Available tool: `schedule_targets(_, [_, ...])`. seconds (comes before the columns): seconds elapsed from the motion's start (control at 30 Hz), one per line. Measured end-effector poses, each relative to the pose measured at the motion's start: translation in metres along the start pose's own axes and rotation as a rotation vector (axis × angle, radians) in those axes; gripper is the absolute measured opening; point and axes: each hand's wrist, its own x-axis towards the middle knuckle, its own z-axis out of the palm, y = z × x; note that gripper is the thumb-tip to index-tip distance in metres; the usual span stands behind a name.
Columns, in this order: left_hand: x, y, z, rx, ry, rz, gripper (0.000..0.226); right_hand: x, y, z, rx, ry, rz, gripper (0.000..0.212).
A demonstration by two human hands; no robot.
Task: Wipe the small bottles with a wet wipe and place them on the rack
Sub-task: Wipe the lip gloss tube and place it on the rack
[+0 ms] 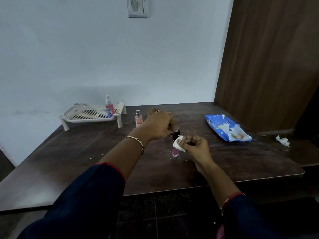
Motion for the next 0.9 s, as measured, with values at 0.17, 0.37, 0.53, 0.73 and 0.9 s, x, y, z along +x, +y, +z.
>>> schedule_targets(0.17, [0.000,-0.001,0.002,0.014,0.021,0.003,0.005,0.010,-0.012,0.008,0.077,0.059,0.002,0.018])
schedule_targets(0.37, [-0.002,-0.002,0.002,-0.036,0.005,-0.009,0.007,-0.001,0.005,-0.001,0.026,0.034,0.101,0.008])
schedule_targets(0.53, [-0.003,-0.001,0.002,-0.027,0.017,-0.001,0.005,0.002,-0.006,-0.002,-0.038,-0.009,0.043,0.012])
schedule_targets(0.73, [-0.002,-0.001,0.002,0.002,0.019,-0.014,0.005,0.006,-0.020,0.001,-0.012,-0.062,0.022,0.008])
schedule_targets(0.9, [-0.001,0.000,0.002,-0.012,-0.001,-0.005,0.002,0.006,-0.016,-0.005,-0.056,-0.070,0.070,0.002])
